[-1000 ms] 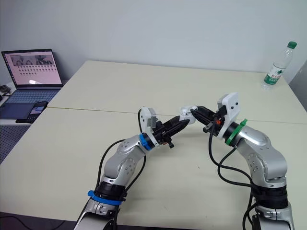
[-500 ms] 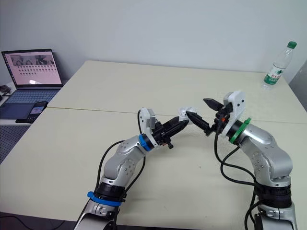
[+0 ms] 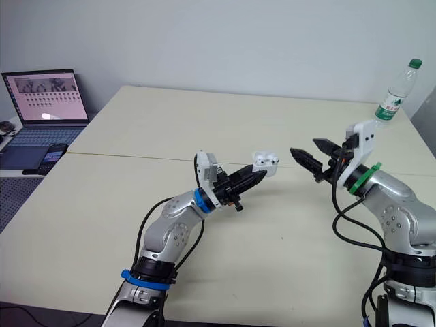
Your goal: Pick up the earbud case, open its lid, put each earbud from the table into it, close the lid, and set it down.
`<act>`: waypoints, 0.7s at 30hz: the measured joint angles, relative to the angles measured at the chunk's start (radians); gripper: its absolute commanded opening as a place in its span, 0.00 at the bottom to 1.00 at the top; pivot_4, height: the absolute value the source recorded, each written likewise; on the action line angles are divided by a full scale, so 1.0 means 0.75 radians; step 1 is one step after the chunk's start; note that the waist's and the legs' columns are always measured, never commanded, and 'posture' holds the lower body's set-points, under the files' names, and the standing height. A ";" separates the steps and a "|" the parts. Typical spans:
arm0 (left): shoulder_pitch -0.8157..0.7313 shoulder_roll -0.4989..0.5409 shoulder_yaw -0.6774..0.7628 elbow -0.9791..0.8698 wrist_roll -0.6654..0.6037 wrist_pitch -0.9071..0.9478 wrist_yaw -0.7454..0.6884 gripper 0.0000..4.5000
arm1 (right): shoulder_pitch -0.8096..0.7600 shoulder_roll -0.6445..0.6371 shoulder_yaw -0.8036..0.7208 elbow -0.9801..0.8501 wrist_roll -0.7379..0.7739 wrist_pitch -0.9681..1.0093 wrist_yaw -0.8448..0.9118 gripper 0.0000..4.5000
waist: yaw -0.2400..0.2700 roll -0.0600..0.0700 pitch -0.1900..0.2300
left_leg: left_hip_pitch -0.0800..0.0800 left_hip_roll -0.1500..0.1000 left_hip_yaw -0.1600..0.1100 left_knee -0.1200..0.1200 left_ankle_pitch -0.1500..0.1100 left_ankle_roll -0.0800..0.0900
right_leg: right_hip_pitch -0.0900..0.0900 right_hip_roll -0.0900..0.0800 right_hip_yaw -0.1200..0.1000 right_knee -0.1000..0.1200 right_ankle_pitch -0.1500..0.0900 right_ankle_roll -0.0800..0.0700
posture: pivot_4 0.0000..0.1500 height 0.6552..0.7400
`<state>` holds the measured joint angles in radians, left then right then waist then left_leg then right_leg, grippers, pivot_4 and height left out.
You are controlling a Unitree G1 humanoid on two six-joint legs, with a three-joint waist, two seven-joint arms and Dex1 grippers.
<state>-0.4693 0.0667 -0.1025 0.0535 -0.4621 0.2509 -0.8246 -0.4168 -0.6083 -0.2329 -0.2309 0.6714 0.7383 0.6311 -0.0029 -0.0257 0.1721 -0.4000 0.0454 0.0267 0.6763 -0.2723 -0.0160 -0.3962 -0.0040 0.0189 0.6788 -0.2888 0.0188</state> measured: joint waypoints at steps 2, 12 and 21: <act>-0.002 0.001 0.002 0.003 0.000 0.000 -0.006 0.17 | 0.017 -0.018 0.034 0.000 -0.030 -0.020 0.033 0.99 | -0.001 0.000 0.000 | 0.000 0.000 0.001 0.000 0.000 0.000 | 0.000 0.000 0.000 0.000 0.000 0.000 | 1.00 0.95; -0.003 0.001 0.002 0.006 0.000 0.000 -0.023 0.17 | 0.013 -0.022 0.085 -0.015 -0.081 -0.046 0.046 0.99 | -0.001 0.000 0.000 | 0.000 0.000 0.000 0.000 0.000 0.000 | 0.000 0.000 0.000 0.000 0.000 0.000 | 1.00 0.95; -0.003 0.000 0.002 0.006 0.000 0.000 -0.023 0.17 | -0.013 -0.005 0.090 -0.031 -0.074 -0.036 0.020 0.99 | -0.001 0.000 0.000 | 0.000 0.000 0.000 0.000 0.000 0.000 | 0.000 0.000 0.000 0.000 0.000 0.000 | 1.00 0.95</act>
<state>-0.4714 0.0667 -0.1013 0.0583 -0.4625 0.2509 -0.8417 -0.4267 -0.6122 -0.1656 -0.2540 0.6158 0.7117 0.6460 -0.0036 -0.0259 0.1721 -0.4000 0.0453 0.0269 0.6765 -0.2723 -0.0160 -0.3962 -0.0040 0.0191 0.6789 -0.2888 0.0189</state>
